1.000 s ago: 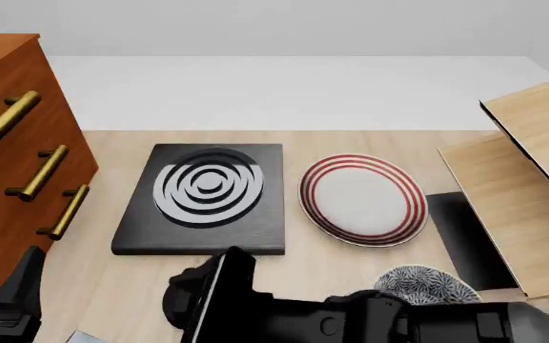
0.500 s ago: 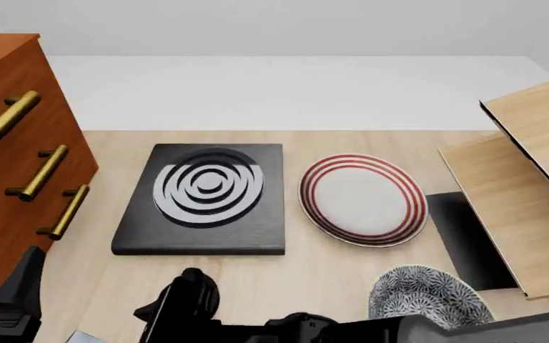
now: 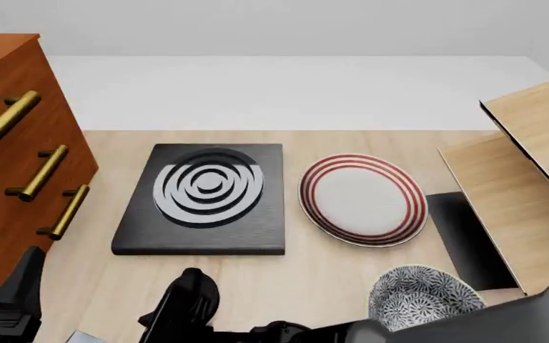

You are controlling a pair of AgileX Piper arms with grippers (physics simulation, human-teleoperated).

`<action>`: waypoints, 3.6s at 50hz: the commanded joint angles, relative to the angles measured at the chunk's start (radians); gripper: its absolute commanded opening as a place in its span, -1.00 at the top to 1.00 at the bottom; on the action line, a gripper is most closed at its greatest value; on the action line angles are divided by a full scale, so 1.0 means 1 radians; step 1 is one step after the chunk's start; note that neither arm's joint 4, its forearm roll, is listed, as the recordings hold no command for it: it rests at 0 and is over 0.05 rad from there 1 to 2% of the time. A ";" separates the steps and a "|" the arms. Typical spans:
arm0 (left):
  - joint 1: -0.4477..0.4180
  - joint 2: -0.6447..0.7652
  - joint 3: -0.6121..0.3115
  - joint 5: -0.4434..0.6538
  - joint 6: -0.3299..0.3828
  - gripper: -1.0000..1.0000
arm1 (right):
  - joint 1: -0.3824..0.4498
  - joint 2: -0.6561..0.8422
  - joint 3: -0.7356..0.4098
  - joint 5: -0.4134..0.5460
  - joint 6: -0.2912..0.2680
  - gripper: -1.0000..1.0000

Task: Pick up the cream cheese and put it in the bowl.

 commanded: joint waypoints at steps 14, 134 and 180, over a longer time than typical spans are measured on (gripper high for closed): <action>0.000 0.000 0.000 0.000 0.000 -1.00 | 0.001 0.132 -0.030 -0.071 0.054 -1.00; 0.000 0.000 0.000 0.000 0.000 -1.00 | -0.318 -1.070 0.514 0.605 -0.089 1.00; 0.000 0.000 0.000 0.000 0.000 -1.00 | -0.704 -1.700 0.416 1.428 -0.232 1.00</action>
